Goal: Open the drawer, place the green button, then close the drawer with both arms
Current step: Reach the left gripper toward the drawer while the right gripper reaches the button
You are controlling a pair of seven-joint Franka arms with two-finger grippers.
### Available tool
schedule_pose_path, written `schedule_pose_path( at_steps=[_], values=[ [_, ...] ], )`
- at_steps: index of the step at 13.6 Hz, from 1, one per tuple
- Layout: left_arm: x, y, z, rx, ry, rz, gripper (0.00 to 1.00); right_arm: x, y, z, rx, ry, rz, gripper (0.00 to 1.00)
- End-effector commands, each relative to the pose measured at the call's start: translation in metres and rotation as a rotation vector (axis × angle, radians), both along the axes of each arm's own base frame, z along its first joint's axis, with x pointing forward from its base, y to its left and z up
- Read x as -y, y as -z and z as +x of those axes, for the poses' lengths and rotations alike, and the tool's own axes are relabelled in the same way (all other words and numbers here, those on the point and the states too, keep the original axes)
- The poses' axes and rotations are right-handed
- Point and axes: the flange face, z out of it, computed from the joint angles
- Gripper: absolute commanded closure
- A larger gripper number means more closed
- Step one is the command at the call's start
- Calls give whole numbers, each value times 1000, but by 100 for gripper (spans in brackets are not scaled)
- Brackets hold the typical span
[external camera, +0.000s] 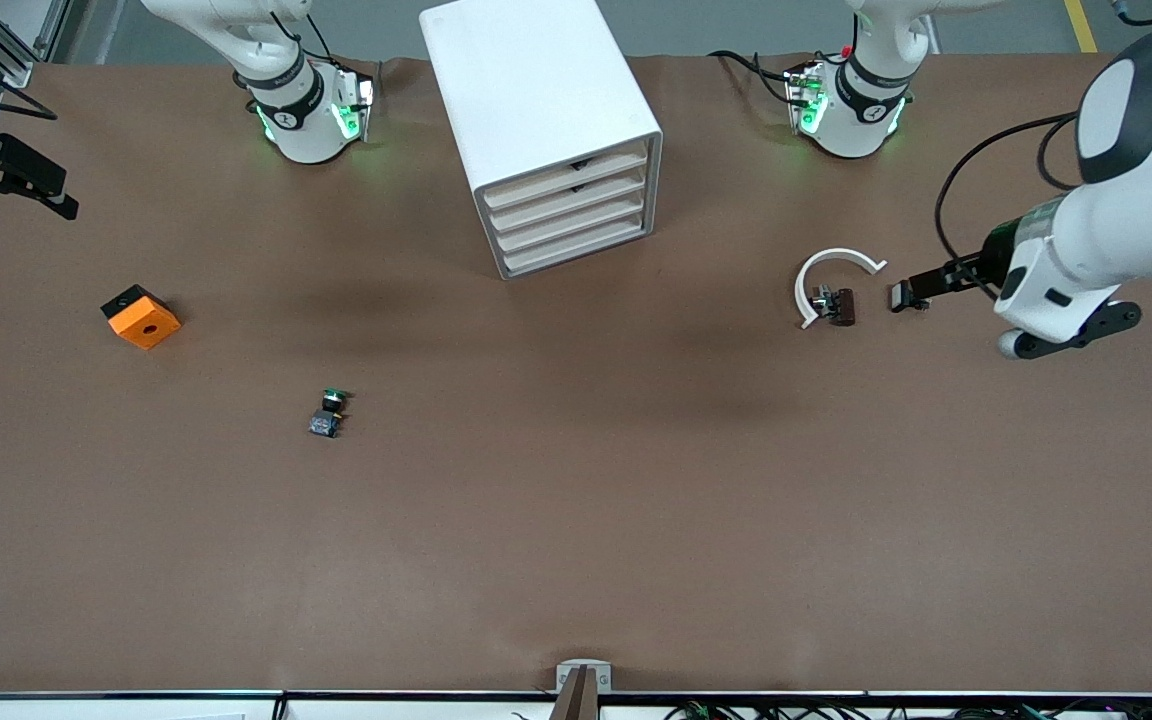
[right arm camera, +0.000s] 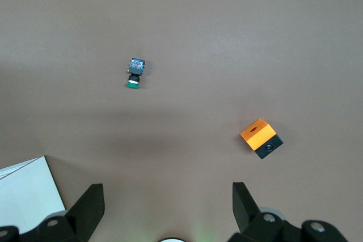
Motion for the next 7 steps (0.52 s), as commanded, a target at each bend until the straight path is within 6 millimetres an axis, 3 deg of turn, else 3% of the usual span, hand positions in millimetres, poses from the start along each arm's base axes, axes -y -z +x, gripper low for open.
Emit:
schedule_pose_path(
  at_steps=[1, 4, 5, 7],
  values=[
    [9, 31, 11, -81, -148, -12, 0, 3, 14, 13, -27, 0, 13, 0],
    [28, 72, 20, -181, -395, 19, 0, 9, 37, 31, -61, -7, 5, 0],
    [36, 83, 23, -203, -457, 37, 0, 11, 71, 49, -124, -2, 17, 0],
    [59, 107, 24, -229, -503, 78, 0, 24, 77, 59, -131, 13, 6, 0]
  ],
)
